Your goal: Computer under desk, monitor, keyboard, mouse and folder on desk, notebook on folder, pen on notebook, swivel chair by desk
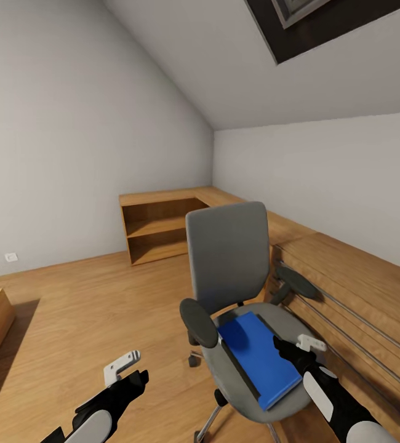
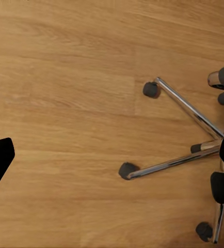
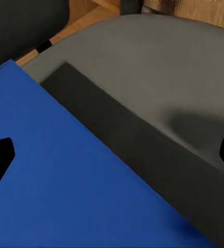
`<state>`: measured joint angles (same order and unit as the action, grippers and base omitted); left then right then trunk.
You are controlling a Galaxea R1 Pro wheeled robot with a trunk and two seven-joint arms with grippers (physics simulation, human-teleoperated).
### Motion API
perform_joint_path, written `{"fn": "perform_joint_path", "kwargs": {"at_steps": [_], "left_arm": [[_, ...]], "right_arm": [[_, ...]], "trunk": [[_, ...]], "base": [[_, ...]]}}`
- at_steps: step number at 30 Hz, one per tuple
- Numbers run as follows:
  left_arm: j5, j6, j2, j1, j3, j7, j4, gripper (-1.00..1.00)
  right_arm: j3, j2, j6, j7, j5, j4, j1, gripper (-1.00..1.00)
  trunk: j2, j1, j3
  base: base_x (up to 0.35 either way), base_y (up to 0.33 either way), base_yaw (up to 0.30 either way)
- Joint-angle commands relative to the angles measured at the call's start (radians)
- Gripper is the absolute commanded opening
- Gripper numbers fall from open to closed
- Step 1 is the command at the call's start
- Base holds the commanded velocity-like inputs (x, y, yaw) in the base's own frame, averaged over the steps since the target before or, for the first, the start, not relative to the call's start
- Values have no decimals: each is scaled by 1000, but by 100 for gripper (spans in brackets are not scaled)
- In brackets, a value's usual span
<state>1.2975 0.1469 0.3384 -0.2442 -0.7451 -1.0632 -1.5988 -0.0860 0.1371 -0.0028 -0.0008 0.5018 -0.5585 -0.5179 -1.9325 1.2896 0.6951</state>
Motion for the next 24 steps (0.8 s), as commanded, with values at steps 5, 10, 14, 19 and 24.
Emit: {"fn": "perform_joint_path", "kwargs": {"at_steps": [5, 10, 14, 19, 24], "left_arm": [[0, 8, 1, -1, -2, -6, 0, 100], [0, 8, 0, -1, -2, -4, 9, 100], [0, 8, -1, -1, -2, -3, 11, 100], [-1, 8, 0, -1, -2, -3, 12, 100], [-1, 8, 0, -1, -2, -4, 12, 100]], "right_arm": [[-27, 1, 4, 3, -40, -2, -1, 100], [-42, 1, 7, 6, -70, -3, -1, 100], [-45, 1, 8, 6, -77, -3, -1, 100], [-48, 1, 9, 7, -80, -2, -1, 100], [-49, 1, 9, 7, -82, -2, -1, 100]], "trunk": [[-1, 0, 1], [-1, 0, 1], [-1, 0, 1], [-1, 0, 1], [-1, 0, 1]], "base": [[10, 0, 0], [3, 0, 0], [1, 0, 0], [0, 0, 0], [0, 0, 0]]}}
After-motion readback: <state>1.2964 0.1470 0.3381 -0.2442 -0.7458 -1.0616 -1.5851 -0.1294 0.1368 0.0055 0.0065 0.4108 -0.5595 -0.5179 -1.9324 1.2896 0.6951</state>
